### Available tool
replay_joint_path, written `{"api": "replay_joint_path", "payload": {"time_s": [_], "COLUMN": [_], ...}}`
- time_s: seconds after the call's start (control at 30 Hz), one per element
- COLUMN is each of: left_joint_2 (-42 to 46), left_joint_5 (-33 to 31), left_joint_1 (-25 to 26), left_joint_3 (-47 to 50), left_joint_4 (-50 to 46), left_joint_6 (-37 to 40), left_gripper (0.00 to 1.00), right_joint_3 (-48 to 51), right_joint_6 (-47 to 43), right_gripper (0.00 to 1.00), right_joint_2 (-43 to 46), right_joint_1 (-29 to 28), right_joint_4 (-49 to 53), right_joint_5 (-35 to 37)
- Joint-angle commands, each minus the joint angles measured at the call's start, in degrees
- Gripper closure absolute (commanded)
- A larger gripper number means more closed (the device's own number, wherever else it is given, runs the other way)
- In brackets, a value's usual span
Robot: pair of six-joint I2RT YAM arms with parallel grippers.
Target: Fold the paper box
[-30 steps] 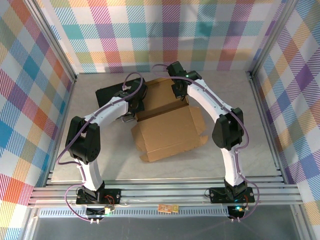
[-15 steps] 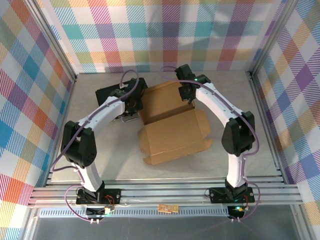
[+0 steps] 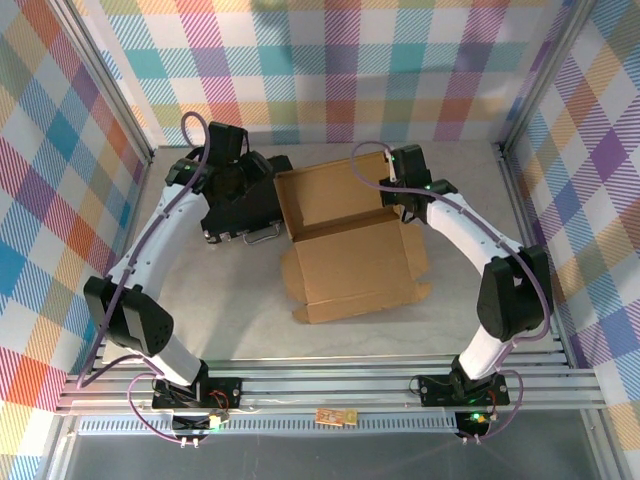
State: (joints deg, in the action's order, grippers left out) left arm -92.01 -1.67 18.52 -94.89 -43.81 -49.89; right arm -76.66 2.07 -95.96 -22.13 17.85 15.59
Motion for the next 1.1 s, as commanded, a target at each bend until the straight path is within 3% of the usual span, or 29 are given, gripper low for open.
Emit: {"api": "replay_joint_path", "payload": {"time_s": [0.0,0.1,0.37,0.6,1.07], "left_joint_2": [-1.5,-2.4,-4.4,-5.5,-2.4], "left_joint_5": [3.9,3.6,3.3,5.8,8.9], "left_joint_1": [-0.2,-0.2,-1.6,-3.2,-2.8], "left_joint_3": [1.5,1.7,2.0,6.6,14.8], "left_joint_4": [4.4,6.5,2.9,12.2,20.0], "left_joint_6": [-6.6,-7.2,-7.9,-12.9,-17.7], "left_gripper": [0.36,0.33,0.36,0.38,0.76], "right_joint_3": [3.0,4.0,6.9,6.9,7.1], "right_joint_6": [-2.3,-2.4,-2.1,-1.4,0.3], "right_gripper": [1.00,1.00,1.00,1.00,1.00], "right_joint_2": [2.7,3.0,3.5,3.0,2.3], "right_joint_1": [-0.1,-0.1,-0.1,-0.1,-0.2], "right_joint_4": [-9.6,-10.3,-12.9,-13.3,-13.2], "right_joint_5": [-4.9,-5.1,-6.4,-7.5,-6.7]}}
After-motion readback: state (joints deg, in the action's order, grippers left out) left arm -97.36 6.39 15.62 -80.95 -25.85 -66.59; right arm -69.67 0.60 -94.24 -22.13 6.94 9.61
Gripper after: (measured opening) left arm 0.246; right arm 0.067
